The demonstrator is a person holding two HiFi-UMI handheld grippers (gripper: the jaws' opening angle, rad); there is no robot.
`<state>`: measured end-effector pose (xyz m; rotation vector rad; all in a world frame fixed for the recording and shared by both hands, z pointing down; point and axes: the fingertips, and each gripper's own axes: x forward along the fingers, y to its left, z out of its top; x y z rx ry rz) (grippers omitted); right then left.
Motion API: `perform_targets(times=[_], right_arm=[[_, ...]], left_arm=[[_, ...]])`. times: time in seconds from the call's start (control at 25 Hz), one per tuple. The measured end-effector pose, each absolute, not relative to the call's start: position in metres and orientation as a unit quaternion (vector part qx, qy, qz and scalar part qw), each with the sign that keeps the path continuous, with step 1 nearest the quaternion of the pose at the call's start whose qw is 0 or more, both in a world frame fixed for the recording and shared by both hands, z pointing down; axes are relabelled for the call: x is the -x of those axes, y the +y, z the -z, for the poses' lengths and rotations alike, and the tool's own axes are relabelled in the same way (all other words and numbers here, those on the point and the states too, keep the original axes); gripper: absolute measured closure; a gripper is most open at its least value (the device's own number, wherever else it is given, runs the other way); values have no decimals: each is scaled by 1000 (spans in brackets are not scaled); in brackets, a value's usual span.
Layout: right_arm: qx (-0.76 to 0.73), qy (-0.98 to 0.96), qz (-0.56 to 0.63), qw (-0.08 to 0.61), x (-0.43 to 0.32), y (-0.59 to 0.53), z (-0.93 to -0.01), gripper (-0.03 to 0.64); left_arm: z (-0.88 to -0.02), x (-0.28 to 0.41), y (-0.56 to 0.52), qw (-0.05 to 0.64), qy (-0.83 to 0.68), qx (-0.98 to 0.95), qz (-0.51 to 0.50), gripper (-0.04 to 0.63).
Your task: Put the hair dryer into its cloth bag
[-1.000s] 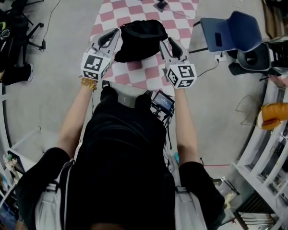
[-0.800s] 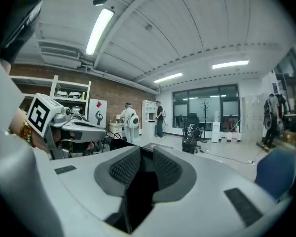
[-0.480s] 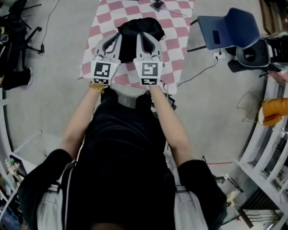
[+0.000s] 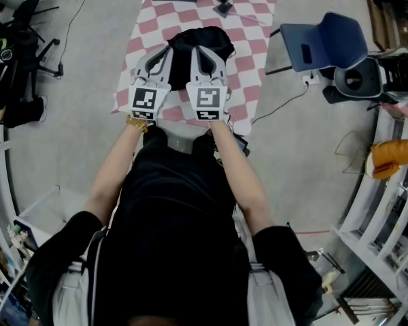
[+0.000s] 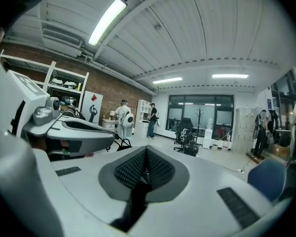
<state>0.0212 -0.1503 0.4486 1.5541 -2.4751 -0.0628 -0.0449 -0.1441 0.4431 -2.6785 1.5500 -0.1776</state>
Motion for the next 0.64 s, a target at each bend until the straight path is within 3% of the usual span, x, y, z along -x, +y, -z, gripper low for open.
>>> perform_targets(times=[0.64], right_arm=[[-516, -847, 26, 125, -22, -151, -460, 601]], left_arm=[[-447, 45, -147, 18, 504, 862, 58, 577]])
